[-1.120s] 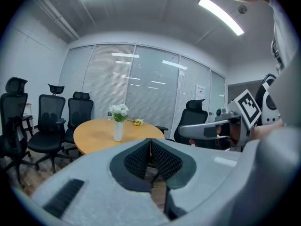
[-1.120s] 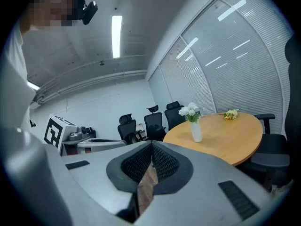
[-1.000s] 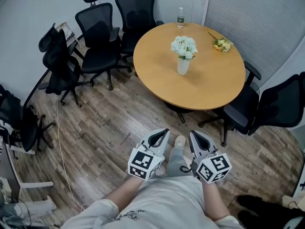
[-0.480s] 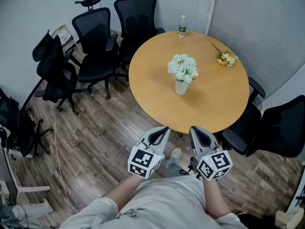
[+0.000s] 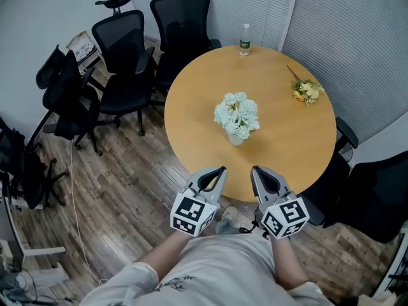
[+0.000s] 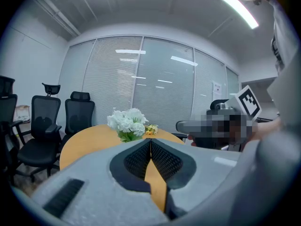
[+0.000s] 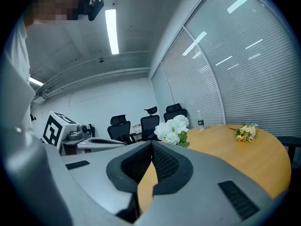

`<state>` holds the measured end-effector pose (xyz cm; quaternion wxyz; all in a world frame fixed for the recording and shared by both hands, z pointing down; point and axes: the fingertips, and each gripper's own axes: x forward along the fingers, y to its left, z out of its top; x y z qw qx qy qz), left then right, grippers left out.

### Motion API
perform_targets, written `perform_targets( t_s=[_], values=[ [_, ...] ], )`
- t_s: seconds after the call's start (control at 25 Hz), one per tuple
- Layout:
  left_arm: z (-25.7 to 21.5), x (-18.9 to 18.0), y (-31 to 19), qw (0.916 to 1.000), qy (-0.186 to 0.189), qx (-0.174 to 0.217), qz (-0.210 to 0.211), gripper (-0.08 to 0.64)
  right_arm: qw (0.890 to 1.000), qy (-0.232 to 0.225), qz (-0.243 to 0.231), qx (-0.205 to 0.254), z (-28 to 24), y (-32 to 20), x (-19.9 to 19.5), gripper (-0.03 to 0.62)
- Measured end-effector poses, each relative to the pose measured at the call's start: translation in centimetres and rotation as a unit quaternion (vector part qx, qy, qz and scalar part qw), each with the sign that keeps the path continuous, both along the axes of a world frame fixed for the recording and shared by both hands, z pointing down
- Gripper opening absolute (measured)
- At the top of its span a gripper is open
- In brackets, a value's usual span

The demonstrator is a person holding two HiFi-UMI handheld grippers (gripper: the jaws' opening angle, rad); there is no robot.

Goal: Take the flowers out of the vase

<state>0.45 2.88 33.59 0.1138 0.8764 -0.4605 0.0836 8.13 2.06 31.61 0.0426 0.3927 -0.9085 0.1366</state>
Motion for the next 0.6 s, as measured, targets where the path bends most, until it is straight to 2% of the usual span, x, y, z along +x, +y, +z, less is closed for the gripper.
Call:
perform_targets(
  t_s=[0.2, 0.6],
  values=[
    [-0.2, 1.1, -2.8, 0.9999, 0.010, 0.003, -0.008, 0.010, 1.000, 0.003, -0.025, -0.005, 0.2, -2.8, 0.6, 0.008],
    [0.4, 1.3, -5.2, 0.9999, 0.006, -0.004, -0.009, 0.009, 1.000, -0.003, -0.018, -0.015, 0.9, -5.8, 1.4, 0.008]
  ],
)
